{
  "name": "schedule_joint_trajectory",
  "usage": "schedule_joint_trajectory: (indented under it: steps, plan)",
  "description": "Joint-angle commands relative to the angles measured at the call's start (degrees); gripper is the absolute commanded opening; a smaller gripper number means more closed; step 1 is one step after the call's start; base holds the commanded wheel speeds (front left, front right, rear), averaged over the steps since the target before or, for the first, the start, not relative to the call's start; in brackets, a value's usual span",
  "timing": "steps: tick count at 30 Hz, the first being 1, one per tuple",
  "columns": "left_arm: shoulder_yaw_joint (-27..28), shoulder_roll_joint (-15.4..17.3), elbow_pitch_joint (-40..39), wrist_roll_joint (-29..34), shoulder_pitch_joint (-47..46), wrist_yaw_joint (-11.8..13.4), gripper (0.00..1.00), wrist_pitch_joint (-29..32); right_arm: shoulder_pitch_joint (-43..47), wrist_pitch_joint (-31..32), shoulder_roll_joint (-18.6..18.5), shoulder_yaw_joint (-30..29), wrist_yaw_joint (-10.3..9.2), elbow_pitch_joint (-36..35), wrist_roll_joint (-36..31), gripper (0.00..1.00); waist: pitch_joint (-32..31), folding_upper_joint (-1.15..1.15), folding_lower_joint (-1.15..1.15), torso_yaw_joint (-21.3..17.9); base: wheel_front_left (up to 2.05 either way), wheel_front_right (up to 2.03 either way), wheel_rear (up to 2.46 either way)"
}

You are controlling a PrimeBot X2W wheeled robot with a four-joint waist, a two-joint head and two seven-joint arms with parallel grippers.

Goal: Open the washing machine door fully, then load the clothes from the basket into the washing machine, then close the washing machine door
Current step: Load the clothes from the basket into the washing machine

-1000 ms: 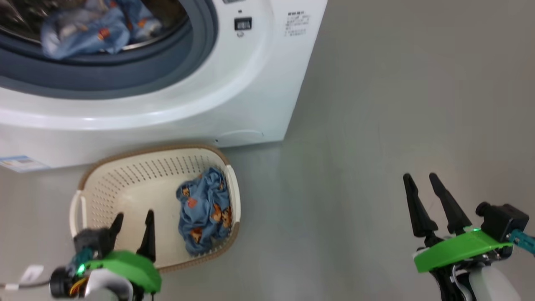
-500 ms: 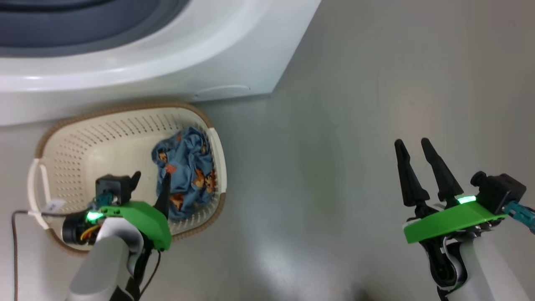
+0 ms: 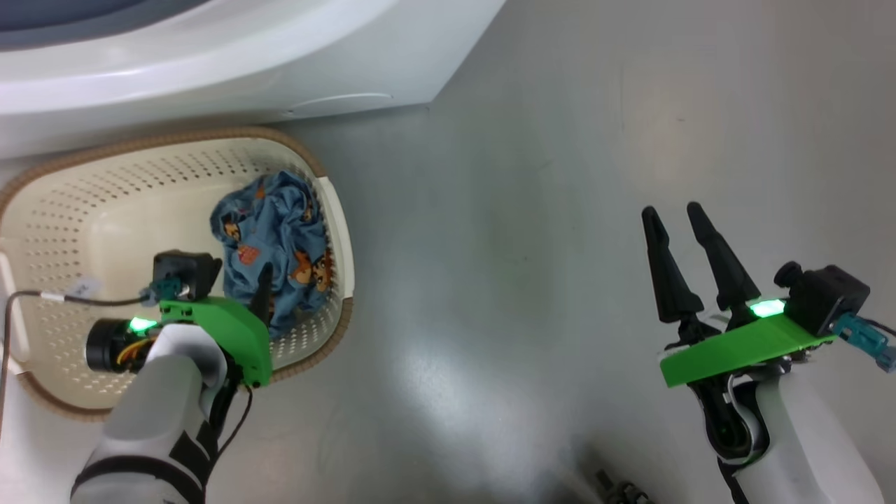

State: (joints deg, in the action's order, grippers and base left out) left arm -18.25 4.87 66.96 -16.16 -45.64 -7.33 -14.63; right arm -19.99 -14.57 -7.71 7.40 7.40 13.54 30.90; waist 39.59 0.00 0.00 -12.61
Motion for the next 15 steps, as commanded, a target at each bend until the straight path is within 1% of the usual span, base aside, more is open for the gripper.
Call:
schedule_joint_trajectory:
  steps: [1,15]
  plan:
    - [0.32,1.70,0.32,-0.64,-0.33,-0.15,1.00,-0.37,0.36,-0.43,-0.05,1.45,0.09,-1.42,-0.12,1.00,0.90,0.00,0.00,-0.71,0.00,0.00,0.00]
    - [-6.91,3.33,3.14,-5.76,-5.52,-0.15,1.00,-0.37,-0.68,-0.43,0.37,2.77,0.09,-2.41,-0.13,1.00,4.20,0.00,0.00,-2.54,0.00,0.00,0.00]
